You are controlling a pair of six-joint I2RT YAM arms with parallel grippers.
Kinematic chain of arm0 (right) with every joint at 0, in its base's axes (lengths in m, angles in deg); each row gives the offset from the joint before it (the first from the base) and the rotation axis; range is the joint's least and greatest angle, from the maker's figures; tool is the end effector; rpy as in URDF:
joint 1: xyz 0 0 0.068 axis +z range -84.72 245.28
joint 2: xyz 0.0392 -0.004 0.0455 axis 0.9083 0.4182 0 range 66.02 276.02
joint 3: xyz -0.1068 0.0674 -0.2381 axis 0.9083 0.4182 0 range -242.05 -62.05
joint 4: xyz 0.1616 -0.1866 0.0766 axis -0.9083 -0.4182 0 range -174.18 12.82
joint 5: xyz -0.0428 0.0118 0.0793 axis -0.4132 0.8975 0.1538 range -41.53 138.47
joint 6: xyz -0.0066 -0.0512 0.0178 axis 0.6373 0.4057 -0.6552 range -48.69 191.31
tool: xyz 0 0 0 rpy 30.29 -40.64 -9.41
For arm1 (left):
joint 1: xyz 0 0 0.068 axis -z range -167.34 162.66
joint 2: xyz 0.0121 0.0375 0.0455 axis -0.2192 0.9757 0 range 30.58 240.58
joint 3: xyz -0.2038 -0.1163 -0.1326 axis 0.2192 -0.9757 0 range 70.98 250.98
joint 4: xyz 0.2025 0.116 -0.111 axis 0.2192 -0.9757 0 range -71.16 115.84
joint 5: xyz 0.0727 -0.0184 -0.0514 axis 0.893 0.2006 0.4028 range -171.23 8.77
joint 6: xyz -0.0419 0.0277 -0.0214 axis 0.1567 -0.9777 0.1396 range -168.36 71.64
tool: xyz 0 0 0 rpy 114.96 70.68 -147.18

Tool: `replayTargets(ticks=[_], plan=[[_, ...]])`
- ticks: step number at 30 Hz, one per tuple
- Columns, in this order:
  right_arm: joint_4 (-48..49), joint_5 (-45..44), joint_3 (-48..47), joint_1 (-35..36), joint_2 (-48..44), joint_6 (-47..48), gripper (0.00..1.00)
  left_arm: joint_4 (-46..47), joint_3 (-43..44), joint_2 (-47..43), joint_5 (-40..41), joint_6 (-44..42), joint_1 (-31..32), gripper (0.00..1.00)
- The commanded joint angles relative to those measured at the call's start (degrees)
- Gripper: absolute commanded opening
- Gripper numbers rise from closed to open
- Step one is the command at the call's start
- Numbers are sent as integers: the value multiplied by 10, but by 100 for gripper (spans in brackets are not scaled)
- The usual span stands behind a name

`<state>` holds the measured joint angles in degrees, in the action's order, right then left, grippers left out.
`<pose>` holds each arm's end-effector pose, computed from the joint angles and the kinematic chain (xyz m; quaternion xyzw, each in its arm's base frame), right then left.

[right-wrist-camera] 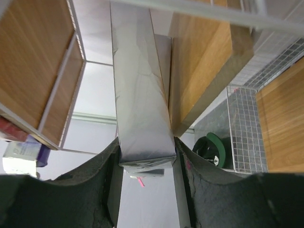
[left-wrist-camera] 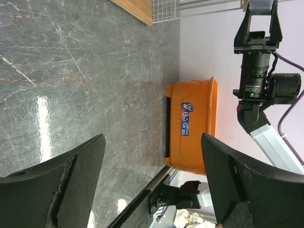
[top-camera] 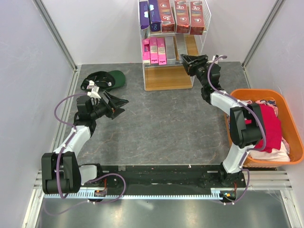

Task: Place and organize the toothpastes onto the shelf

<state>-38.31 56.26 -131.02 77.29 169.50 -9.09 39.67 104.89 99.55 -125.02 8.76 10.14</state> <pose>0.4136 0.0930 0.2877 0.3398 0.5889 0.5602 0.4731 0.2534 -0.0142 0.2306 -0.1981 0.7691 -0.5138 0.3244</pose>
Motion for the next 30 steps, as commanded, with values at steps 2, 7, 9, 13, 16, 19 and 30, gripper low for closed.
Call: replayTargets(ticks=[2,7,9,13,16,19,30], plan=[[33,5,-49,22,30,-11,39,24,4,-2,-14,-5,0,88],[39,15,-39,26,28,-15,85,24,4,-1,-15,-7,0,88],[39,14,-28,26,19,-9,94,24,4,1,-15,-7,0,88],[41,20,-10,24,1,2,98,25,4,4,-16,-9,0,88],[49,32,5,24,-12,4,98,26,5,4,-17,-10,0,89],[59,38,31,23,-31,8,98,28,6,6,-23,-15,0,90],[-84,56,75,21,-158,176,98,-25,33,-39,-1,-87,2,92]])
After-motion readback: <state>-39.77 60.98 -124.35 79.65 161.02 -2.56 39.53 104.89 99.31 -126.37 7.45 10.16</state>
